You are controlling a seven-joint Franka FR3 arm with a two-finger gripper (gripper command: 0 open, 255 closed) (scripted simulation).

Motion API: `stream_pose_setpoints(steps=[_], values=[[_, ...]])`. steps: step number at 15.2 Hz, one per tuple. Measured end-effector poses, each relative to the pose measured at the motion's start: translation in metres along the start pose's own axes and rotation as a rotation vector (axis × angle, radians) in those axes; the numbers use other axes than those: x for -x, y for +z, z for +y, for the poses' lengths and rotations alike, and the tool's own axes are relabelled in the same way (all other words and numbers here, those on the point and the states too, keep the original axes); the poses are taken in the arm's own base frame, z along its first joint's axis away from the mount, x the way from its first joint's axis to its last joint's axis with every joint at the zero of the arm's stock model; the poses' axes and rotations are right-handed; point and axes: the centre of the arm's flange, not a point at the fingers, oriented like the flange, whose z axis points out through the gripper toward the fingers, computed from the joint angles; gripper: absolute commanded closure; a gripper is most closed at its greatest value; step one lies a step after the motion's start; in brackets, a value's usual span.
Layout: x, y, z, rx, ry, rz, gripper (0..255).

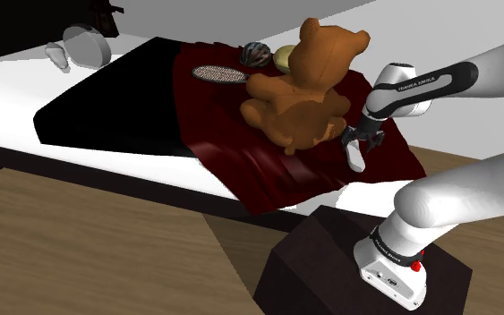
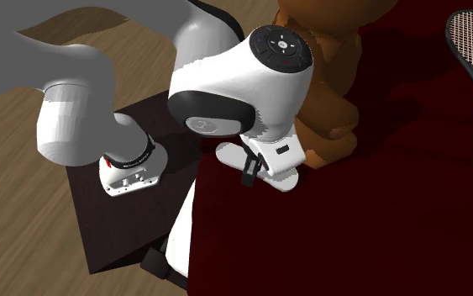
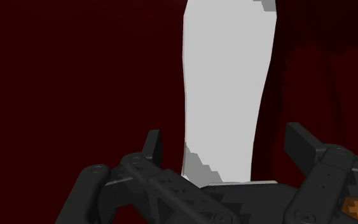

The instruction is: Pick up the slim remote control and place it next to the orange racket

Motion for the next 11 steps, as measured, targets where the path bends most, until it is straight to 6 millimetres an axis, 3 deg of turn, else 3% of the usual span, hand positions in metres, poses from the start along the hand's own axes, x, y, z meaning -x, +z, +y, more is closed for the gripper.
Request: stream_pose_setpoints(steps=[7, 8, 11], values=[[-0.0008, 0.0079, 0.0001, 0.000, 0.000, 0.001, 0], [-0.0008, 0.0079, 0.0001, 0.000, 0.000, 0.001, 255], [-0.0008, 0.0079, 0.0001, 0.000, 0.000, 0.001, 255]])
